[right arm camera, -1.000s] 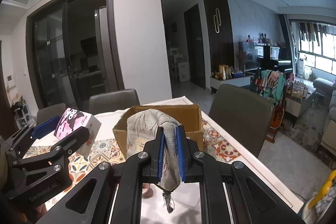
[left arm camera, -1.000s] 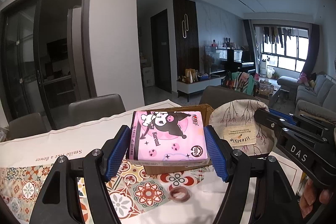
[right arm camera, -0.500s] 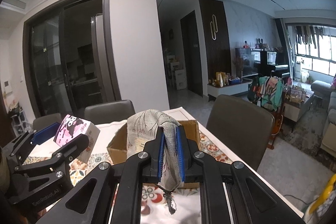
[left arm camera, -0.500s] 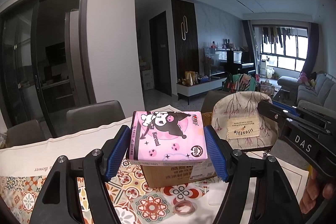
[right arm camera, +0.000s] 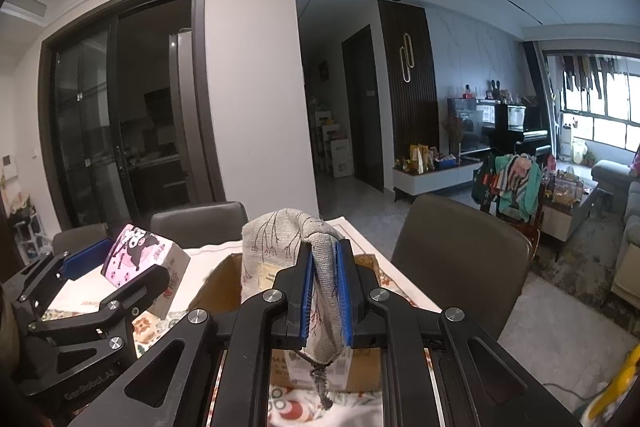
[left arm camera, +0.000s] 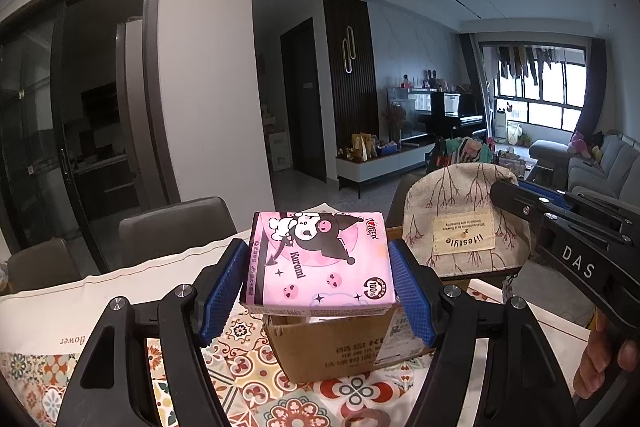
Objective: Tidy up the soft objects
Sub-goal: 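Lift the pouch and tissue package with both tools and carry them over the box, then open both tools to drop the pouch and tissue package into the box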
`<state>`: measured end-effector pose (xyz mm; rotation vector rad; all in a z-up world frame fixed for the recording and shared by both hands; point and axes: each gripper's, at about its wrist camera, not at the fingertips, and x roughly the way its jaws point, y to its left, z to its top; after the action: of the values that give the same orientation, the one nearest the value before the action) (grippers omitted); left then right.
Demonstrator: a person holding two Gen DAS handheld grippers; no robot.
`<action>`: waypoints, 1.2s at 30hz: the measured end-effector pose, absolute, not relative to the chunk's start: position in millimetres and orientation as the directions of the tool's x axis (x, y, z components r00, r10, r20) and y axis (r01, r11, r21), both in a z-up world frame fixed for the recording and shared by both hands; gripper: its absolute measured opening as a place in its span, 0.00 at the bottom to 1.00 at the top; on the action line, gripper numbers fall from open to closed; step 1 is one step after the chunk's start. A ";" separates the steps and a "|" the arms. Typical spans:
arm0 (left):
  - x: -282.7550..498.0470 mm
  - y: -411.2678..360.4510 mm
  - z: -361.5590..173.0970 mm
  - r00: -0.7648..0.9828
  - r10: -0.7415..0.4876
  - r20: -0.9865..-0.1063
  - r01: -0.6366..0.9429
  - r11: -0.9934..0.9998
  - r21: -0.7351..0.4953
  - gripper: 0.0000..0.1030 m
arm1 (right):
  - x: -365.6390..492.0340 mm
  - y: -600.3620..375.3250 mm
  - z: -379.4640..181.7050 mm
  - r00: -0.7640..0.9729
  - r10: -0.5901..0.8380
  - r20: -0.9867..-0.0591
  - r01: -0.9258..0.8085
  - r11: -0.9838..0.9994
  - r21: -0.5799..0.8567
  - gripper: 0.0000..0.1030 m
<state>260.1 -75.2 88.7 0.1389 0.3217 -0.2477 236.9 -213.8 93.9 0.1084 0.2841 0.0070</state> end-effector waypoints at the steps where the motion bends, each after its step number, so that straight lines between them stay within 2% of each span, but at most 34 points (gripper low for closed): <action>1: 263.1 -76.0 86.5 0.918 -0.218 -0.332 0.263 0.960 0.097 0.69 | 239.0 -213.4 93.1 0.960 0.021 -0.280 0.009 0.994 0.106 0.13; 19: 335.3 -89.0 63.3 0.876 -0.227 -0.426 0.292 0.952 0.092 0.69 | 304.5 -210.7 77.7 0.945 0.008 -0.327 0.026 0.995 0.101 0.13; 36: 373.6 -103.2 18.3 0.802 -0.234 -0.549 0.343 0.934 0.103 0.69 | 366.9 -215.3 34.6 0.871 0.054 -0.488 0.014 0.991 0.135 0.13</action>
<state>373.6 -103.2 18.3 0.2020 0.5598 -0.3115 366.9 -215.3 34.6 0.1364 0.5130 0.0208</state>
